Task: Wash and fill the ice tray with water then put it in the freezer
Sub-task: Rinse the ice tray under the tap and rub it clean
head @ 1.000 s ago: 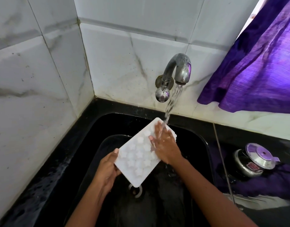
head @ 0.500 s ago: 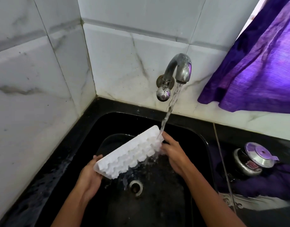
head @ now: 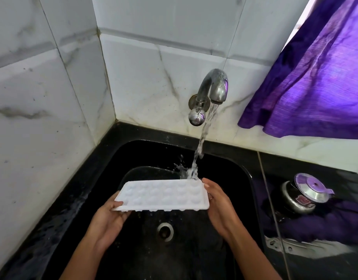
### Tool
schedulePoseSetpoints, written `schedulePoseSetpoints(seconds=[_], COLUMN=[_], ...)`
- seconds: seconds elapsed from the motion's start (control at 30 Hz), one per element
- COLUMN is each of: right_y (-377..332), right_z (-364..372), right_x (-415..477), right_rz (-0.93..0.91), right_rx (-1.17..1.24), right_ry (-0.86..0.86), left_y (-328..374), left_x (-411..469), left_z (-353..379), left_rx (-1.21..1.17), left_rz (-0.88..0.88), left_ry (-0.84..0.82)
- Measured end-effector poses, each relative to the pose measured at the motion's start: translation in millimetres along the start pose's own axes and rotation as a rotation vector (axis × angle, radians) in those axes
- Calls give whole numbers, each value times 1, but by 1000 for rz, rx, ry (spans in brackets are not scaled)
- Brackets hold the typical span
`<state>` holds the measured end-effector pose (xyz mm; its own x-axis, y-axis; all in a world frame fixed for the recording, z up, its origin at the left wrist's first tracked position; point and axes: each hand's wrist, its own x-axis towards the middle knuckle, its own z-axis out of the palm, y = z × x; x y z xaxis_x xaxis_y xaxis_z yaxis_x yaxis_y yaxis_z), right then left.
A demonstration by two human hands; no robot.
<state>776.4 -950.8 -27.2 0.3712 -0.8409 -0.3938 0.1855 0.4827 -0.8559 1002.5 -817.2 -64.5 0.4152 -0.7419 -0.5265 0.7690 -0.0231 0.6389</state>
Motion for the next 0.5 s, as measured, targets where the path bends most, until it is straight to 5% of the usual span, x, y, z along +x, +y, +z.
schedulePoseSetpoints(seconds=[0.5], right_y=[-32], right_z=[-48], right_x=[2], right_rz=[-40], right_rx=[-96], right_ry=[245], left_y=[-23], left_x=[5], left_z=[58], left_rx=[-3], left_rz=[-193], left_ry=[-318])
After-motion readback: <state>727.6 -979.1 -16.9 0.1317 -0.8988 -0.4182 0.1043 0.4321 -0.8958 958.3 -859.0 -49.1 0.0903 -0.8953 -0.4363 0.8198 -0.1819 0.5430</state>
